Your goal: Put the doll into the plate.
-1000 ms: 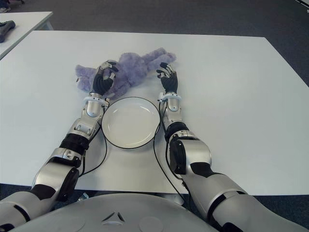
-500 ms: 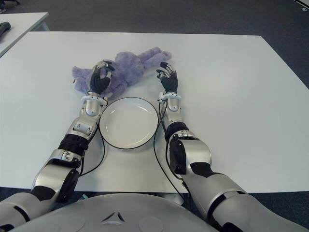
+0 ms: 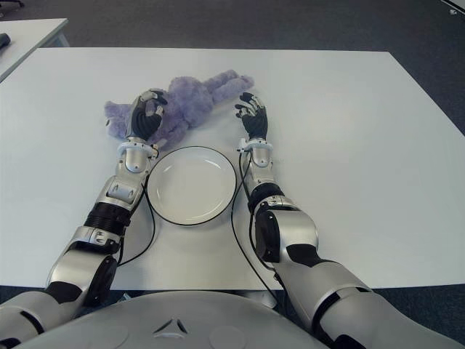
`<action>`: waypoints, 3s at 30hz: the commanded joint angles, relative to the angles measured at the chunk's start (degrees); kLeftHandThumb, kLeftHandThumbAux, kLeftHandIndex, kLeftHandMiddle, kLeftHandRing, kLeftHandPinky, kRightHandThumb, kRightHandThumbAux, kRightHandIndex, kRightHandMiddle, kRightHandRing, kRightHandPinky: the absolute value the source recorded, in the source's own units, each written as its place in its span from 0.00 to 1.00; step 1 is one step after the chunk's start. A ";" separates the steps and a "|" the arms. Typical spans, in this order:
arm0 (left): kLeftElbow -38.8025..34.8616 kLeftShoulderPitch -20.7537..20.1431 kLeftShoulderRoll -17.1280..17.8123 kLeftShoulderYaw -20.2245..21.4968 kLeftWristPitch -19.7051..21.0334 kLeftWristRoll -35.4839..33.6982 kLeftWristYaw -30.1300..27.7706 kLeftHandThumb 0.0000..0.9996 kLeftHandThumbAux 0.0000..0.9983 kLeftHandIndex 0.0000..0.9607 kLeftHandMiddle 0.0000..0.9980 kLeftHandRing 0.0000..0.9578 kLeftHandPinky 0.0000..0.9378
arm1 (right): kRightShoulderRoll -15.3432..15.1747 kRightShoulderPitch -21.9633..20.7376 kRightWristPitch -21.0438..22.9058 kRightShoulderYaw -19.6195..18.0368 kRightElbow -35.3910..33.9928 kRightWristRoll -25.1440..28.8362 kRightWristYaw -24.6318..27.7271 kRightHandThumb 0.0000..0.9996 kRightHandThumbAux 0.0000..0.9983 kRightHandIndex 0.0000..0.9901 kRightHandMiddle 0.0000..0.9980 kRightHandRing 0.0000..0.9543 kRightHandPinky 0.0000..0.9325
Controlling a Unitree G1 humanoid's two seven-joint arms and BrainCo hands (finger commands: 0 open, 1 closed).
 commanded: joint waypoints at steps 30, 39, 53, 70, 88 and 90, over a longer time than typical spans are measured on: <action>-7.08 2.35 8.33 -0.96 14.27 6.62 -6.66 0.75 0.70 0.46 0.83 0.87 0.91 | 6.67 11.52 5.04 -1.00 6.95 0.90 -1.46 0.86 0.85 0.26 0.24 0.36 0.40; -10.95 2.08 9.81 -1.46 17.05 8.95 -7.40 0.75 0.70 0.46 0.83 0.87 0.91 | 6.61 11.55 4.94 -1.00 6.95 0.92 -1.07 0.84 0.85 0.26 0.23 0.33 0.36; -16.96 1.44 10.91 -1.66 21.08 10.68 -10.21 0.75 0.70 0.46 0.83 0.88 0.90 | 6.91 11.54 4.09 -1.10 6.94 0.93 -1.51 0.84 0.85 0.27 0.22 0.38 0.43; -18.85 -1.06 11.98 -2.25 21.66 12.36 -11.51 0.75 0.69 0.46 0.83 0.87 0.90 | 6.99 11.48 4.43 -1.40 7.04 1.19 -1.50 0.76 0.87 0.29 0.24 0.33 0.34; -18.55 -3.23 11.71 -2.91 17.37 11.42 -10.53 0.75 0.69 0.46 0.76 0.85 0.88 | 7.06 11.50 4.70 -0.93 7.09 0.66 -1.80 0.74 0.87 0.30 0.23 0.31 0.36; -18.60 -3.19 11.68 -2.85 17.10 11.46 -10.49 0.83 0.67 0.46 0.55 0.84 0.88 | 7.02 11.53 4.81 -0.76 7.10 0.50 -1.92 0.74 0.87 0.30 0.23 0.30 0.35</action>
